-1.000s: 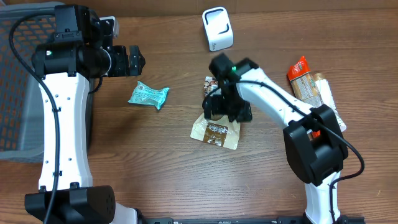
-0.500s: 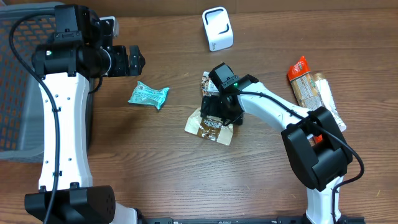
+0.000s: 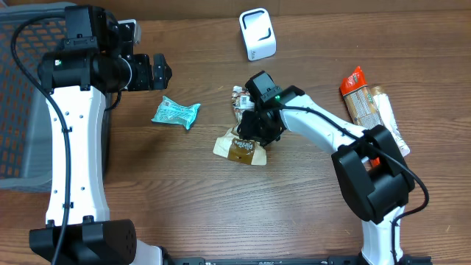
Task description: Scan the item barcode
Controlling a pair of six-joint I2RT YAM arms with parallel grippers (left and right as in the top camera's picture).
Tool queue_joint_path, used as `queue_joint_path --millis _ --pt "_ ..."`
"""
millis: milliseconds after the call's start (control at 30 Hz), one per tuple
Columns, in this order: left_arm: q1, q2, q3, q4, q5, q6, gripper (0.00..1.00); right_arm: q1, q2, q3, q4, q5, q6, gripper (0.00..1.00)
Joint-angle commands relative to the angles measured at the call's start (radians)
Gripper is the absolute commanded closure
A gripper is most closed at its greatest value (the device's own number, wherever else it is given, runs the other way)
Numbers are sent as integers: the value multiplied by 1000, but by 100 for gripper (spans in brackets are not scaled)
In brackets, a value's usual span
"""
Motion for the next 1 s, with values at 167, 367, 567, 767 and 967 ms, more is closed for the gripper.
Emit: queue_joint_path --millis 167,367,567,767,967 --pt "-7 -1 15 4 -2 -6 0 9 58 123 -118 61 -531 96" --pt "-7 -1 15 4 -2 -6 0 -11 58 125 -121 71 -462 32" --pt "-7 -1 15 4 -2 -6 0 -71 58 125 -131 32 -383 18" --pt "-7 -1 15 4 -2 -6 0 -93 72 86 -152 2 -235 10" --pt "-8 -1 15 4 -2 -6 0 -44 101 9 -150 -113 -121 10"
